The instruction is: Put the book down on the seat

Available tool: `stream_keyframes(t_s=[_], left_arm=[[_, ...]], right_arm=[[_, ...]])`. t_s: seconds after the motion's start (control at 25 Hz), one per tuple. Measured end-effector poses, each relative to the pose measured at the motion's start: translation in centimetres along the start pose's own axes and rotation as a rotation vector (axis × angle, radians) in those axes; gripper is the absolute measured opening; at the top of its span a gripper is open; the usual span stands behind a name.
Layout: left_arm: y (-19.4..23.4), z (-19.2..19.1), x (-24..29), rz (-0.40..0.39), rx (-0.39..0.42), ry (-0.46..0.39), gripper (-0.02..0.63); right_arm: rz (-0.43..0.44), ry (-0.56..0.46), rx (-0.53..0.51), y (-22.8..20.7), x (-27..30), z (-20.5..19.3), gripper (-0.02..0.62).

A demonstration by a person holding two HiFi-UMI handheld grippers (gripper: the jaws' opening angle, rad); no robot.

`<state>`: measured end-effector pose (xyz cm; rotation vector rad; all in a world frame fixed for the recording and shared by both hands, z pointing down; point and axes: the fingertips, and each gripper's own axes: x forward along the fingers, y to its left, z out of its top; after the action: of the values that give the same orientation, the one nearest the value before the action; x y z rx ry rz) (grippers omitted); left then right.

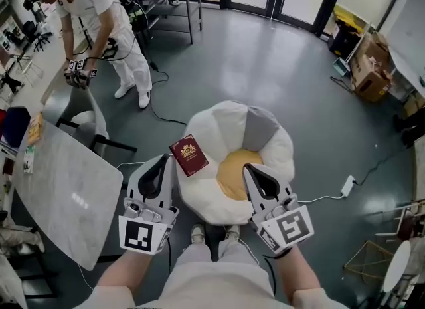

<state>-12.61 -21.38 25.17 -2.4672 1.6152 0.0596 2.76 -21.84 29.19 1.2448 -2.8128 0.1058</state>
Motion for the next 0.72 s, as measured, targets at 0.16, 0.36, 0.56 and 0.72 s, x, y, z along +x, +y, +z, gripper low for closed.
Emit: stream_keyframes(t_s=[0.16, 0.36, 0.56, 0.72], left_arm=[[-1.3, 1.7, -2.2, -0.023, -0.081, 0.012, 0.005], [-3.3, 1.1, -4.7, -0.039, -0.143, 0.047, 0.005], [-4.6, 0.8, -7.3, -0.061, -0.131, 0.041, 0.005], [-4.5, -0.1, -8.3, -0.06, -0.119, 0.064, 0.005]], right_arm=[[0.0, -0.037, 0.006, 2.0, -2.4, 2.5, 0.0], [0.04, -0.025, -0.008, 4.9, -4.4, 2.4, 0.0], [-0.019, -0.008, -0.01, 6.0, -6.3, 1.2, 0.0], [-0.009, 0.025, 0.005, 6.3, -5.7, 0.0, 0.0]])
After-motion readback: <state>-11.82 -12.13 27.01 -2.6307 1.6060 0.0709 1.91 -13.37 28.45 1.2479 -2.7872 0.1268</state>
